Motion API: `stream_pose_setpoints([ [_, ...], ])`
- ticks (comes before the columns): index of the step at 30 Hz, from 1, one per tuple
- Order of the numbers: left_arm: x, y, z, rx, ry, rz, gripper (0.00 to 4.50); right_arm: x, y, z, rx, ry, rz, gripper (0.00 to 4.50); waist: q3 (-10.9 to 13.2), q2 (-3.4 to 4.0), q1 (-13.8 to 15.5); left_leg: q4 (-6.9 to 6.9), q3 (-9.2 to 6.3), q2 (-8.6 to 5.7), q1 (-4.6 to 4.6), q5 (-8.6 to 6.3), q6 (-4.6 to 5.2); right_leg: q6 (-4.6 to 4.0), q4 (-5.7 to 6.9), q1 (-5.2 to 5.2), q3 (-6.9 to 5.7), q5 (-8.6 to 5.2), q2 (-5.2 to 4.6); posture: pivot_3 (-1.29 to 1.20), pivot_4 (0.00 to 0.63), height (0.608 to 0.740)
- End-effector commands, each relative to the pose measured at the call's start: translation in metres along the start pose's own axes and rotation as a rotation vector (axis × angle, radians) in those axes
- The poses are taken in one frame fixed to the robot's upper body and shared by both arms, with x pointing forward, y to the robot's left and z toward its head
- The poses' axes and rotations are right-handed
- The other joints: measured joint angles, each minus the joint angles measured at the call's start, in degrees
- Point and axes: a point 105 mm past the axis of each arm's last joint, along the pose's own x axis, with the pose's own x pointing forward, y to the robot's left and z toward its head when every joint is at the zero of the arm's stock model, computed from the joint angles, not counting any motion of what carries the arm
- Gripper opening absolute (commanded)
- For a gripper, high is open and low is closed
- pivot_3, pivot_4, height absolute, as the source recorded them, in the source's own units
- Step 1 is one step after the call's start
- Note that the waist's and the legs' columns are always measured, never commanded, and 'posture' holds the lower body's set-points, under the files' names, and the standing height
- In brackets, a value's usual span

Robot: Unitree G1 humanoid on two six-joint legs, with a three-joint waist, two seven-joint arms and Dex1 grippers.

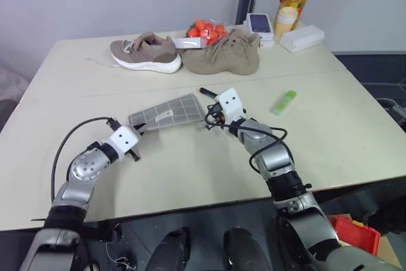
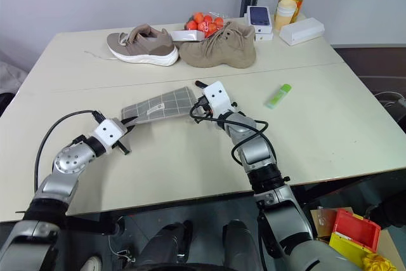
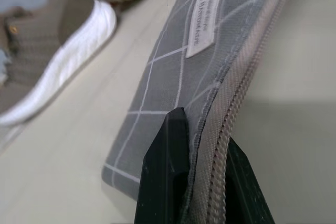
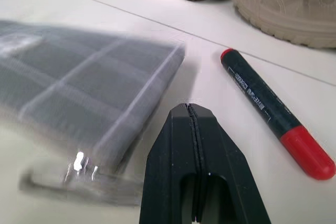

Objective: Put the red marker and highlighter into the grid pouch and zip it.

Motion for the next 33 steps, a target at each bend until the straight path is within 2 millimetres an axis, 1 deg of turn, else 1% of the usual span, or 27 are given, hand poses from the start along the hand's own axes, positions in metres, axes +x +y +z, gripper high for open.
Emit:
stream_pose_setpoints([
  [1, -0.002, -0.011, 0.01, 0.003, 0.036, 0.01, 0.05, -0.001, 0.007, 0.017, -0.019, -0.068, 0.026, 0.0, 0.0, 0.0, 0.32, 0.0, -0.01, 0.0, 0.0, 0.0, 0.0, 0.0, 0.0, 0.0, 0.0, 0.0, 0.02, 0.0, 0.15, 0.74],
  [5, -0.003, -0.018, 0.017, 0.03, 0.062, 0.005, 0.05, 0.0, 0.01, 0.018, -0.017, -0.076, 0.038, 0.0, 0.0, 0.0, 0.53, 0.01, -0.01, 0.0, 0.01, 0.0, -0.01, -0.01, 0.0, 0.01, -0.01, 0.0, 0.02, 0.0, 0.15, 0.74],
  [13, -0.001, -0.03, 0.027, 0.007, 0.072, -0.025, 0.05, -0.003, 0.018, 0.02, -0.019, -0.093, 0.061, 0.0, 0.0, 0.0, 0.54, 0.01, 0.01, 0.0, 0.01, 0.0, -0.01, -0.01, -0.02, 0.01, 0.0, 0.0, 0.01, 0.0, 0.15, 0.74],
  [18, 0.002, -0.03, 0.03, -0.007, 0.065, -0.027, 0.05, -0.004, 0.022, 0.014, -0.039, -0.067, 0.07, 0.0, 0.0, 0.0, 0.57, 0.01, 0.01, 0.0, 0.01, 0.0, -0.01, -0.01, -0.02, 0.01, 0.0, 0.0, 0.01, 0.0, 0.15, 0.74],
  [22, 0.003, -0.023, 0.033, -0.094, 0.047, -0.007, 0.05, -0.008, 0.016, 0.014, -0.034, -0.067, 0.064, 0.0, 0.0, -0.01, 0.73, 0.02, 0.01, 0.0, 0.0, 0.0, -0.01, -0.01, -0.02, 0.02, -0.01, 0.0, 0.0, 0.0, 0.15, 0.74],
  [24, 0.002, -0.018, 0.033, -0.109, 0.05, 0.001, 0.05, -0.013, 0.009, 0.02, 0.019, -0.093, 0.064, 0.0, 0.0, -0.01, 0.76, 0.03, 0.01, 0.0, 0.0, 0.0, -0.01, -0.01, -0.02, 0.02, 0.0, 0.0, -0.01, 0.0, 0.15, 0.74],
  [25, 0.003, -0.015, 0.033, -0.114, 0.054, 0.011, 0.01, -0.017, 0.003, 0.023, 0.041, -0.109, 0.053, 0.24, 0.0, -0.01, 0.78, 0.03, 0.01, 0.0, 0.0, 0.0, -0.01, -0.01, -0.02, 0.02, -0.01, 0.0, -0.01, 0.0, 0.15, 0.74],
  [27, 0.004, -0.008, 0.032, -0.137, 0.057, 0.034, 0.0, -0.024, -0.012, 0.024, 0.033, -0.11, 0.013, 0.81, 0.0, -0.01, 0.97, 0.03, 0.0, 0.0, 0.0, 0.0, -0.01, -0.01, -0.02, 0.03, -0.01, 0.0, 0.0, 0.0, 0.15, 0.74],
  [28, 0.005, -0.006, 0.033, -0.151, 0.053, 0.042, 0.0, -0.027, -0.018, 0.024, 0.018, -0.105, -0.011, 1.27, 0.0, -0.01, 0.99, 0.05, 0.01, 0.0, 0.0, 0.0, -0.01, -0.01, -0.03, 0.04, -0.01, 0.0, -0.01, 0.0, 0.15, 0.74],
  [30, 0.006, -0.004, 0.036, -0.172, 0.045, 0.053, 0.0, -0.033, -0.028, 0.023, 0.001, -0.102, -0.056, 2.35, 0.0, -0.01, 1.03, 0.06, 0.02, 0.0, 0.0, 0.0, -0.01, -0.01, -0.04, 0.04, -0.01, 0.0, -0.01, 0.0, 0.15, 0.74],
  [31, 0.007, -0.003, 0.036, -0.178, 0.043, 0.057, 0.0, -0.035, -0.031, 0.023, 0.006, -0.103, -0.065, 2.81, 0.0, -0.01, 1.07, 0.06, 0.03, 0.0, 0.0, -0.01, -0.01, -0.01, -0.04, 0.04, -0.01, 0.0, -0.02, 0.0, 0.15, 0.74],
  [32, 0.008, -0.002, 0.037, -0.184, 0.042, 0.062, 0.0, -0.037, -0.033, 0.023, 0.035, -0.105, -0.066, 3.41, 0.0, -0.01, 1.07, 0.05, 0.03, 0.0, 0.0, -0.01, -0.01, -0.01, -0.04, 0.04, -0.01, 0.0, -0.02, 0.0, 0.15, 0.74],
  [33, 0.009, -0.001, 0.037, -0.186, 0.042, 0.065, 0.0, -0.04, -0.032, 0.022, 0.07, -0.108, -0.058, 3.85, 0.0, -0.02, 1.03, 0.04, 0.03, 0.0, 0.0, -0.01, -0.01, -0.01, -0.04, 0.03, -0.01, -0.01, -0.02, 0.0, 0.15, 0.74],
])
